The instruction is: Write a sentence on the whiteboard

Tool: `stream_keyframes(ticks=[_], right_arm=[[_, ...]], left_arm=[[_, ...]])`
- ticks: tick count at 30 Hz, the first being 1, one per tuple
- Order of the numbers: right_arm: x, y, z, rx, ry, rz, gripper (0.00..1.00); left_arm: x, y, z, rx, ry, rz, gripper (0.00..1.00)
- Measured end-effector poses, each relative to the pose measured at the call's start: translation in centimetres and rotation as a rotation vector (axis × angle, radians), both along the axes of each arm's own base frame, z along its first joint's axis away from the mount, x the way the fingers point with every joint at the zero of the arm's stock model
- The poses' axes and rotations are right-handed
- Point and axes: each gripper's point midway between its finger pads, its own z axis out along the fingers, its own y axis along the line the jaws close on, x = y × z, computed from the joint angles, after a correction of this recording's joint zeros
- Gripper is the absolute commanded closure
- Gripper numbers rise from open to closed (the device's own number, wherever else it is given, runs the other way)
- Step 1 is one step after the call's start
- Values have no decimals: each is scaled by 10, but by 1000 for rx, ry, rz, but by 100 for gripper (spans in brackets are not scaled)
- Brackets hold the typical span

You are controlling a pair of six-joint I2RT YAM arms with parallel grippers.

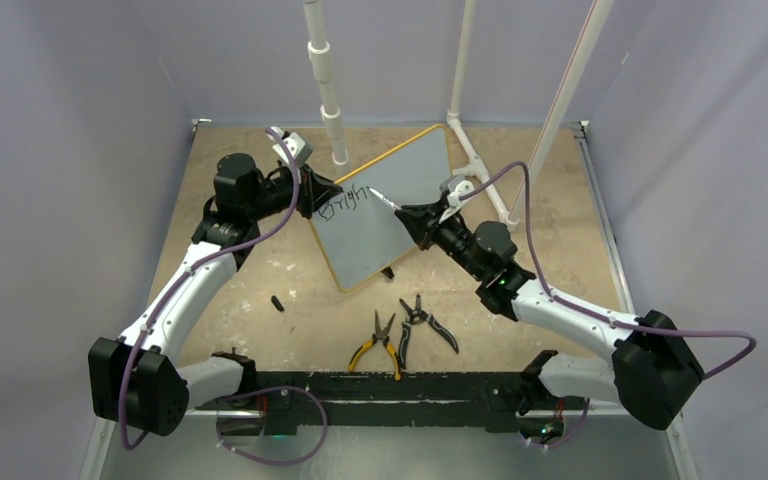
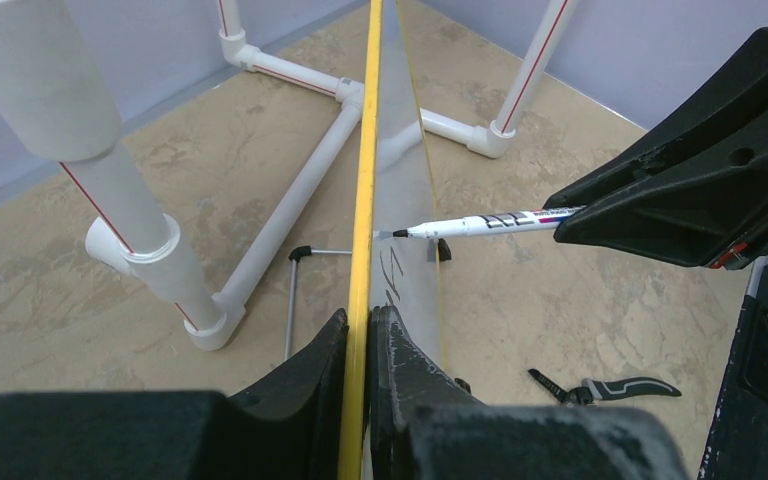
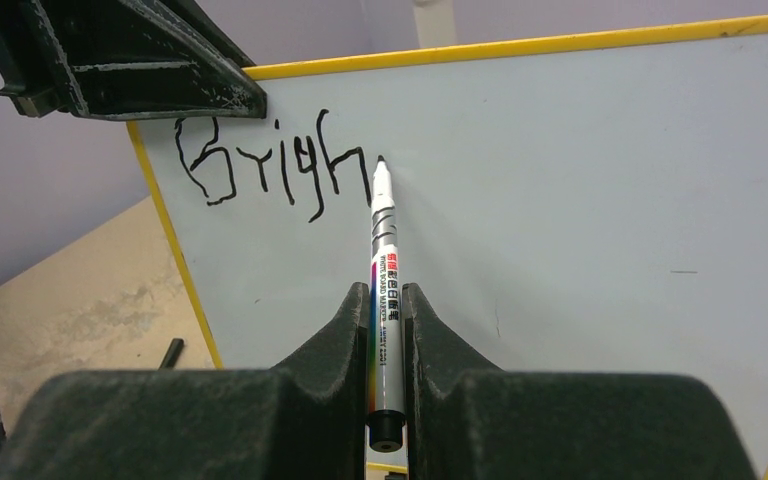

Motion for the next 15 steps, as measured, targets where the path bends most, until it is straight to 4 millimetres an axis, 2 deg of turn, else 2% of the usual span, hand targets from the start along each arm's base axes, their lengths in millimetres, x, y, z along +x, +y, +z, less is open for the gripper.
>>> stream_keyframes(ticks=[15], right_arm=[[6, -5, -1, 11, 15, -42, 100]], left_arm=[[1, 1, 0, 1, 0, 6, 100]])
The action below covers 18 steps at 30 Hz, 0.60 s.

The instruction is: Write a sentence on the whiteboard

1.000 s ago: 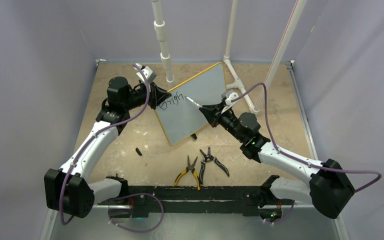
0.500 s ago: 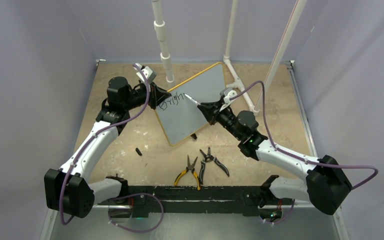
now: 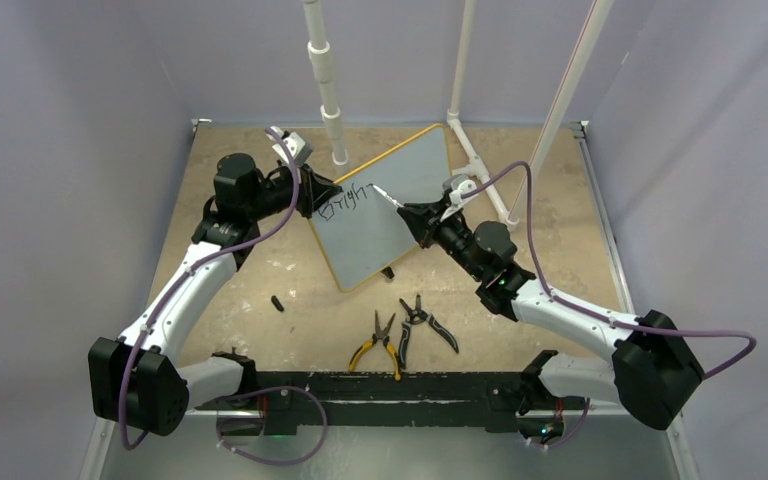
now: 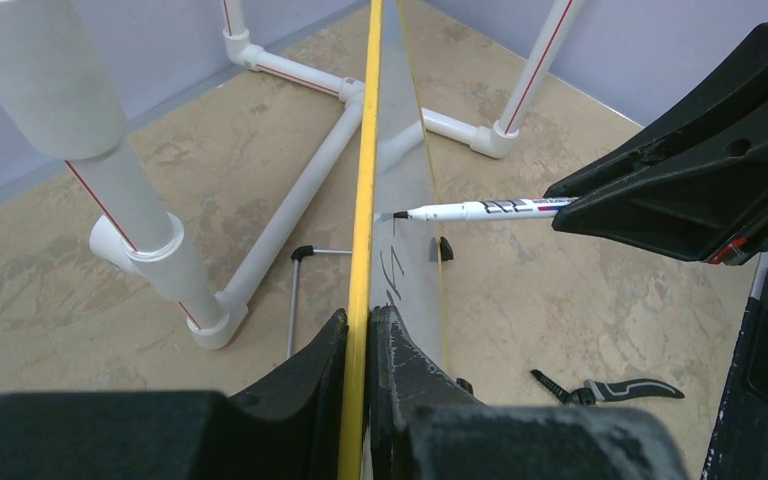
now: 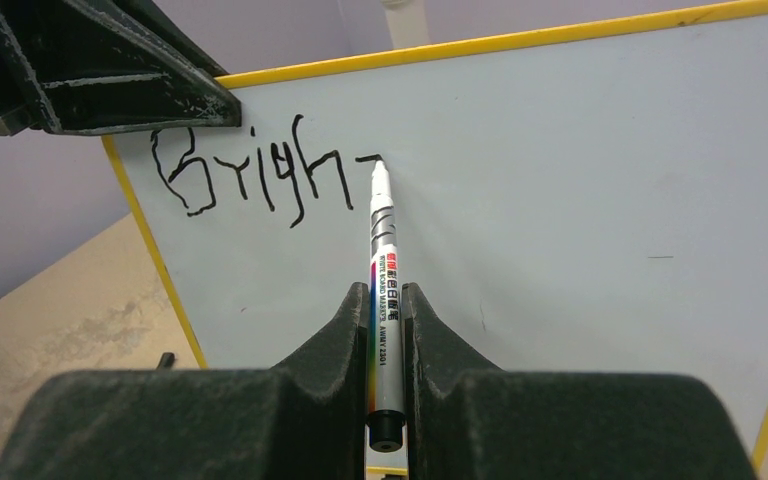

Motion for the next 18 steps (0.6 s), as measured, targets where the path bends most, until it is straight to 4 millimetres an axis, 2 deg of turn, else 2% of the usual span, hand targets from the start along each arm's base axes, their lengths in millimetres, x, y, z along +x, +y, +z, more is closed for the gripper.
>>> stream_keyframes(ticks=[11, 18], right_arm=[[0, -3, 5, 7, -10, -12, 100], [-8, -4, 28, 41, -78, 14, 100]], left_arm=[[0, 0, 0, 0, 0, 1, 100], [0, 0, 0, 0, 0, 1, 100]])
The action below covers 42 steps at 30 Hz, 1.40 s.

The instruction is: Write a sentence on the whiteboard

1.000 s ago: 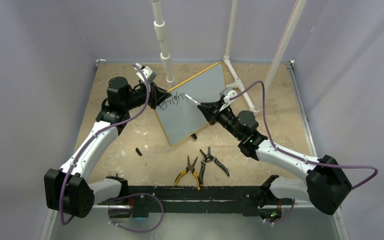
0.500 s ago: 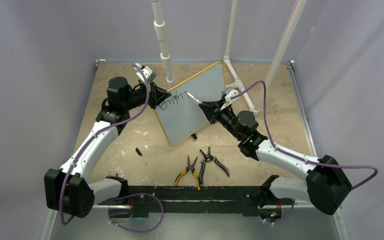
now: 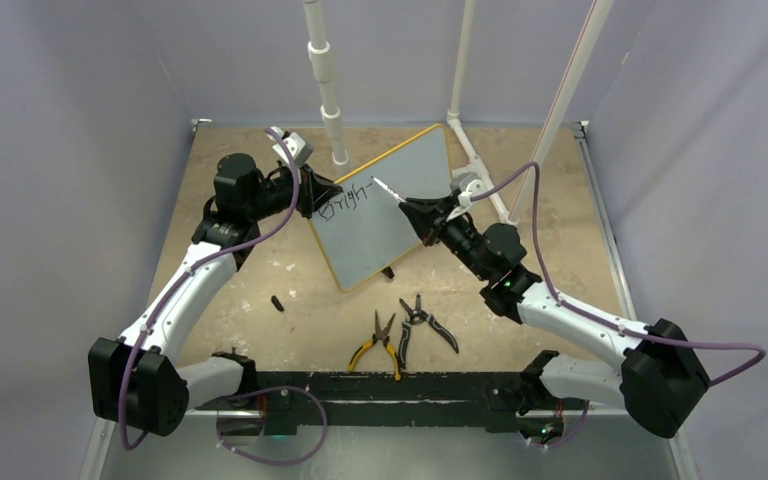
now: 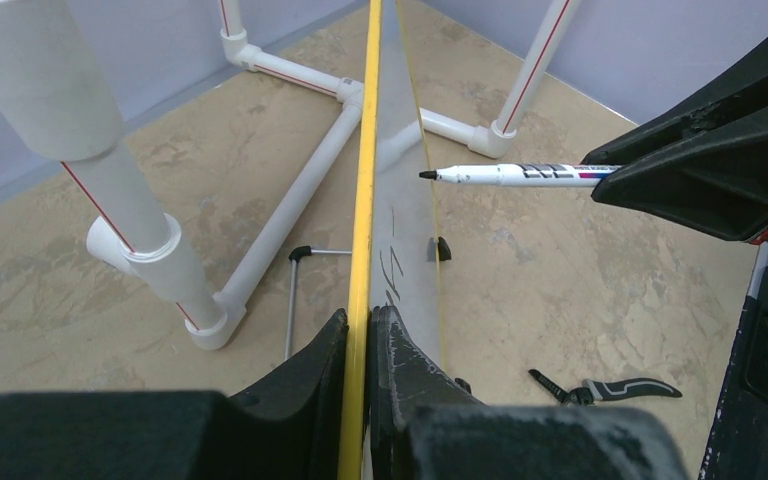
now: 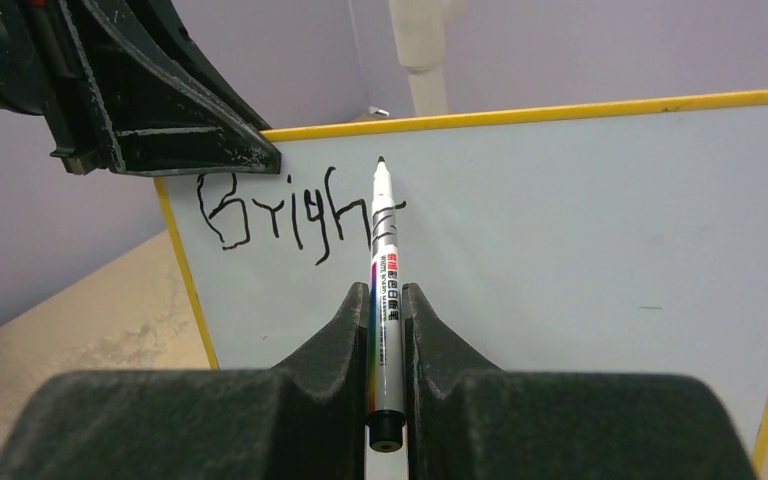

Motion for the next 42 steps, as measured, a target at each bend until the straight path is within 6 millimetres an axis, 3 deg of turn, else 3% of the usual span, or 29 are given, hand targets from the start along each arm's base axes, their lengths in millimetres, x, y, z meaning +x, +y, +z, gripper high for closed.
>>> stream_keyframes(ticks=[14, 26, 37, 42], right_arm=[[7, 11, -16, -39, 25, 21, 100], [7, 10, -19, -30, 44, 17, 100], [0, 2, -46, -55, 111, 3, 100], [1, 0, -48, -55, 119, -6, 100]], left_arm=[[0, 0, 0, 0, 0, 0, 100], [0, 0, 0, 0, 0, 0, 100], [0, 0, 0, 0, 0, 0, 100], [0, 0, 0, 0, 0, 0, 100]])
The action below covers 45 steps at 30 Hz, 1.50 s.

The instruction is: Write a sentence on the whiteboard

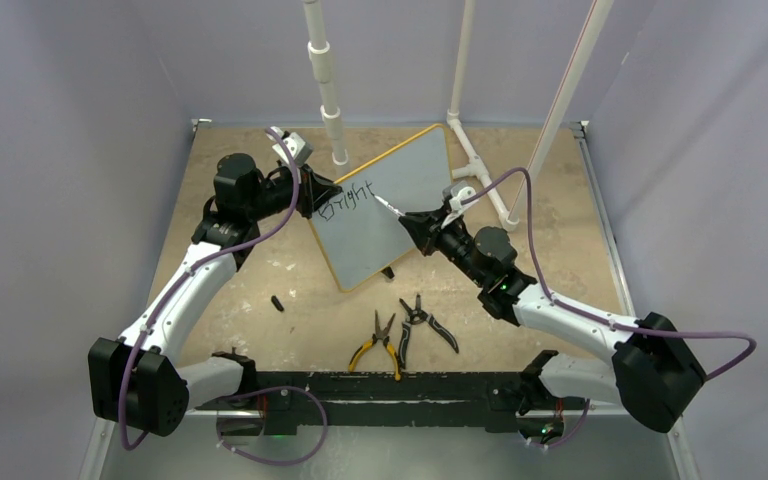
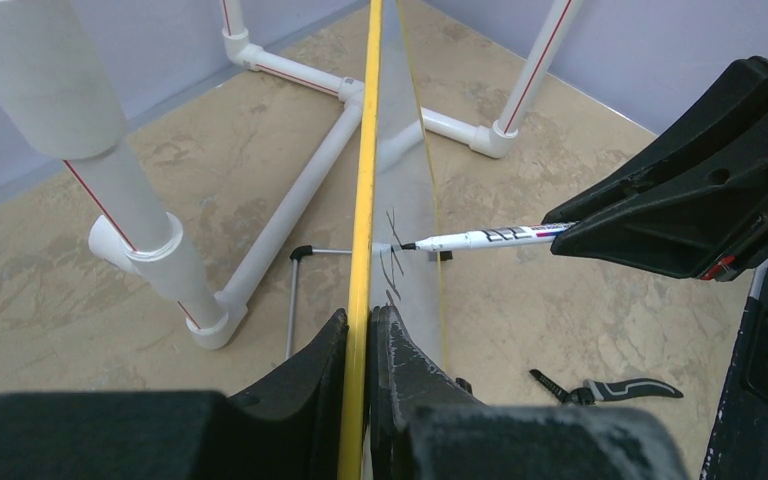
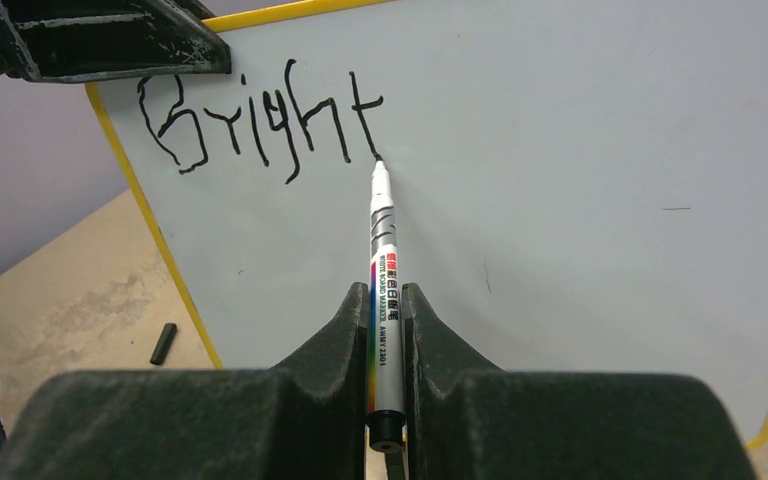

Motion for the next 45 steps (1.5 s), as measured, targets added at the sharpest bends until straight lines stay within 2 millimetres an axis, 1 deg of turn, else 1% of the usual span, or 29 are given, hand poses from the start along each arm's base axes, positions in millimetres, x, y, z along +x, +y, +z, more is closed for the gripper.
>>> stream_keyframes(ticks=[9, 15, 22, 25, 31, 41, 45], right_arm=[[4, -4, 3, -9, -8, -30, 100], [4, -7, 19, 11, -41, -39, 100], [9, -3, 41, 30, -90, -41, 100], [12, -1, 44, 31, -100, -42, 100], [15, 1, 38, 17, -91, -43, 100], [15, 1, 36, 19, -83, -46, 100], [14, 0, 27, 17, -61, -46, 100]], left_arm=[[0, 0, 0, 0, 0, 1, 100], [-1, 0, 0, -4, 5, 1, 100], [-1, 0, 0, -4, 5, 1, 100], [-1, 0, 0, -4, 5, 1, 100], [-1, 0, 0, -4, 6, 2, 100], [-1, 0, 0, -4, 6, 2, 100], [-1, 0, 0, -4, 6, 3, 100]])
